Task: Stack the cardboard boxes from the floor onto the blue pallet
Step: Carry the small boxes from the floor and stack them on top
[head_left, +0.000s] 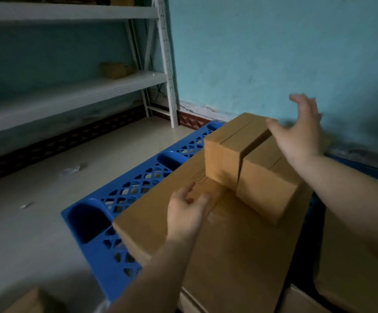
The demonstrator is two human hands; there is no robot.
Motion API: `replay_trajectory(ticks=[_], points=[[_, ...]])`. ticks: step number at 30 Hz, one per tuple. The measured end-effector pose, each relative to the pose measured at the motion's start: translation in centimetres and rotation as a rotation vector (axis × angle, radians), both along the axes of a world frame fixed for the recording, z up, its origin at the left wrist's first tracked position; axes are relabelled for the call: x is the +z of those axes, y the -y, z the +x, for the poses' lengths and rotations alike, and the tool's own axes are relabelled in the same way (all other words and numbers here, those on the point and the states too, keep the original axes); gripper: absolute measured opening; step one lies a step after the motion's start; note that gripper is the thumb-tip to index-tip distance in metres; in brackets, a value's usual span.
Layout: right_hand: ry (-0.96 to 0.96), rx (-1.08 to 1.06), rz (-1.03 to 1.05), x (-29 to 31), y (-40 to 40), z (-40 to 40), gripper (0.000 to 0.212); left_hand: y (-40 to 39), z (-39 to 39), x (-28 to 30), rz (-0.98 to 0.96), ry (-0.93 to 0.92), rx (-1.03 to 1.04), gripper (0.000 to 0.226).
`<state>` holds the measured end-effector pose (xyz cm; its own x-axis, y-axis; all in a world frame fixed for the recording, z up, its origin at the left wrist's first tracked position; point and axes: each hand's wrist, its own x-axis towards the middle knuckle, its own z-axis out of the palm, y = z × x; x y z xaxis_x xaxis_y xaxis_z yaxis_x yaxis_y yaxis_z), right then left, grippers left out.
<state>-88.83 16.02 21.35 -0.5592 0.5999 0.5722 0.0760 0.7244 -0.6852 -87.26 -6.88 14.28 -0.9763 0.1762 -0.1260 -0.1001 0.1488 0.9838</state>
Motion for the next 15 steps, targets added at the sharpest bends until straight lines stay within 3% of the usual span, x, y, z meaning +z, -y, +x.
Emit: replay_trajectory(ticks=[3,6,11,15], points=[[-0.133,0.175,0.151,2.5,6.9,-1.1,0.059,6.9,-1.1,0.2,-0.021,-0.093,0.16,0.055],[-0.105,0.527,0.065,2.8,16.7,-2.0,0.065,15.8,-0.7,-0.8,-0.029,-0.097,0.396,0.047],[0.218,0.93,0.064,-3.2,32.3,-1.6,0.071,30.8,4.4,-4.3,-0.153,0.06,0.659,0.048],[0.693,1.086,0.045,-10.2,41.4,-0.4,0.09,38.0,10.3,-7.8,-0.116,0.2,0.814,0.05]])
